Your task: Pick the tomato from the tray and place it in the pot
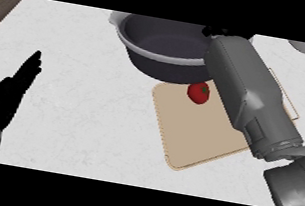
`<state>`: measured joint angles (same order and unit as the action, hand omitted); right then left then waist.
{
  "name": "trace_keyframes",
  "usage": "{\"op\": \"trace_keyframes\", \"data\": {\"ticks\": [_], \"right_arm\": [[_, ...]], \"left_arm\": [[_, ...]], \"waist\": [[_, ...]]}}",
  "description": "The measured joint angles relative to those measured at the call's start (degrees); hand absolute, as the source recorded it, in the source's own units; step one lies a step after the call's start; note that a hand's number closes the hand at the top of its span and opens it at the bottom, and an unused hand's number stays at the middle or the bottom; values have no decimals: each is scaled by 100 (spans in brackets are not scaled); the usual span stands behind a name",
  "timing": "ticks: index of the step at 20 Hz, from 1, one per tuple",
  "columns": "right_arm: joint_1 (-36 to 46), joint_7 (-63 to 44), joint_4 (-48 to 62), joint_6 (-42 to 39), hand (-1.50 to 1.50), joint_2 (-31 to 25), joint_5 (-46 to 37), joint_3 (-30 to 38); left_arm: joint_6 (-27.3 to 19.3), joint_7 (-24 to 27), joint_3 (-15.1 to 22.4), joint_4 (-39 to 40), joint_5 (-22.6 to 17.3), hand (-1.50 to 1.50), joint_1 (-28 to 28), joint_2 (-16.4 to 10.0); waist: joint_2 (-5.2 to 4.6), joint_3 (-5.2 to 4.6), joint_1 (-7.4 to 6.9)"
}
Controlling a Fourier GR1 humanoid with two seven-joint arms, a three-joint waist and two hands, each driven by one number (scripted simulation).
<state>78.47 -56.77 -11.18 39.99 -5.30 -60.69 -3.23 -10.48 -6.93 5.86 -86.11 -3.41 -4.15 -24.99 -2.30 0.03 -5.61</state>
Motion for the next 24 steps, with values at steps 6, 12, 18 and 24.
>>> {"op": "trace_keyframes", "data": {"ticks": [6,12,18,24], "right_arm": [[-45,393,-296,901,-150,-81,-38,112],[-133,640,-718,2091,-150,63,-42,316],[-266,864,-1033,2620,-150,377,367,466],[-902,986,-1778,2985,-150,476,1013,-208]], "left_arm": [[-23,41,22,-1,66,0,31,41],[-19,84,-23,-5,61,0,138,47],[26,33,-143,-7,37,0,210,1],[49,-53,-239,-75,45,0,330,-1]], "waist": [[-9,2,-10],[44,1,57],[119,-1,154],[209,-2,284]]}}
